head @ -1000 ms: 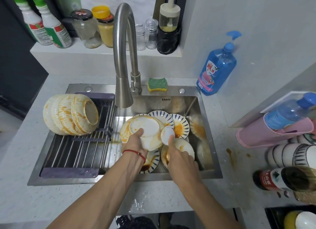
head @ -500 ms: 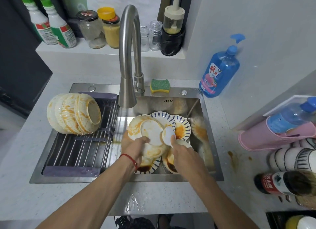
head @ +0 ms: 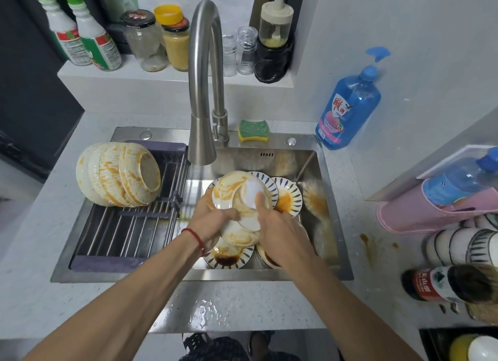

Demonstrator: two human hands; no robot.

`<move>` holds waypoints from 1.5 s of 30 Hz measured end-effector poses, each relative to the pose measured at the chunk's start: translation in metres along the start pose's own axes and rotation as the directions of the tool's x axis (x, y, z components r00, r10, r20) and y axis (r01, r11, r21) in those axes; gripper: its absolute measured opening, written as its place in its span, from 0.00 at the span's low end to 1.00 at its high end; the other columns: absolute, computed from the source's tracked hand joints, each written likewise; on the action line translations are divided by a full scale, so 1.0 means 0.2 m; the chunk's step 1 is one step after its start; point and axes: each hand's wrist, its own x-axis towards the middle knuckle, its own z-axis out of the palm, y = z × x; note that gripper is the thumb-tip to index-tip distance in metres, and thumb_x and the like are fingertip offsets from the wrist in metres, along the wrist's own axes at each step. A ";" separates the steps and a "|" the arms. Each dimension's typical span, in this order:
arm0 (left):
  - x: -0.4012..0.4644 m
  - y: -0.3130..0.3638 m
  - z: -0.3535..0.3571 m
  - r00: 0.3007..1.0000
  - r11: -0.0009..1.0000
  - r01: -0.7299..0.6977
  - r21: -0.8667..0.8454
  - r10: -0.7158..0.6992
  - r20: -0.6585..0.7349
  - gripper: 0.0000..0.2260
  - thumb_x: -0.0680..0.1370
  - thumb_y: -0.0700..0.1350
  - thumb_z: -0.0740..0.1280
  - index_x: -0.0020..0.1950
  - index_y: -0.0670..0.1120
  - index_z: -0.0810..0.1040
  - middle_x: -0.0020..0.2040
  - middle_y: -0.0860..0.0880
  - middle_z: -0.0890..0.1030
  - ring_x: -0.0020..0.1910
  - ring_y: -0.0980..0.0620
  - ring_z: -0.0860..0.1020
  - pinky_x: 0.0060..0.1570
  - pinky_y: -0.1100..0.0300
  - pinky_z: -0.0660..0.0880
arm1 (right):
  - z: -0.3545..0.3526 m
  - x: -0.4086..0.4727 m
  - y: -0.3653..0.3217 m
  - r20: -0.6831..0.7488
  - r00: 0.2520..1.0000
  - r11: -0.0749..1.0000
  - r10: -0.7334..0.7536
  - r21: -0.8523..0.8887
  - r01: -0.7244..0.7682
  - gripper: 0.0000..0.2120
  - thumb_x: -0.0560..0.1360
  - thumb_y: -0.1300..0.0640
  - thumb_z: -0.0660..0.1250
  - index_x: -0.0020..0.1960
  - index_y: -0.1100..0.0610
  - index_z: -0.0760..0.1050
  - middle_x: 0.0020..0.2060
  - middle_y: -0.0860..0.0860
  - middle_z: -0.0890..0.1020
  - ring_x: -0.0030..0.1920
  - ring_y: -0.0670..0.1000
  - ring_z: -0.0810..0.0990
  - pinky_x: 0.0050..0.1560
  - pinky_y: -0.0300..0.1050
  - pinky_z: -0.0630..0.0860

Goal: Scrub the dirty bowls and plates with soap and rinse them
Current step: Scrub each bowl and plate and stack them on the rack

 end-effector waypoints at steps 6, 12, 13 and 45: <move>-0.02 0.01 -0.02 0.999 0.999 0.025 -0.028 -0.024 0.024 0.33 0.65 0.19 0.68 0.66 0.44 0.77 0.58 0.42 0.85 0.58 0.41 0.84 0.54 0.38 0.82 | 0.03 -0.04 0.10 0.021 1.000 0.997 0.002 -0.082 0.000 0.37 0.82 0.57 0.61 0.82 0.45 0.42 0.44 0.51 0.77 0.39 0.52 0.77 0.40 0.51 0.77; 0.02 0.06 -0.03 1.000 1.000 0.010 -0.024 -0.009 0.009 0.36 0.61 0.21 0.71 0.67 0.43 0.77 0.59 0.41 0.85 0.59 0.40 0.84 0.54 0.39 0.83 | 0.05 -0.13 0.02 0.068 0.992 0.993 -0.106 -0.047 0.110 0.37 0.82 0.62 0.58 0.82 0.46 0.41 0.43 0.54 0.79 0.40 0.54 0.75 0.37 0.51 0.70; 0.02 0.07 -0.04 1.000 1.000 0.014 -0.019 -0.014 0.010 0.37 0.61 0.21 0.72 0.67 0.44 0.77 0.60 0.42 0.84 0.60 0.40 0.83 0.55 0.37 0.82 | 0.05 -0.15 0.06 0.085 0.992 0.993 -0.093 -0.065 0.099 0.38 0.83 0.61 0.59 0.83 0.46 0.41 0.43 0.52 0.78 0.39 0.53 0.76 0.36 0.49 0.72; 0.03 0.28 0.07 0.937 0.853 -0.136 0.503 -0.054 0.344 0.21 0.70 0.38 0.82 0.58 0.45 0.79 0.54 0.42 0.87 0.52 0.39 0.86 0.51 0.39 0.84 | -0.10 0.08 0.26 0.038 0.983 0.555 0.179 0.821 -0.133 0.29 0.72 0.47 0.79 0.70 0.48 0.73 0.57 0.44 0.83 0.53 0.46 0.85 0.41 0.39 0.83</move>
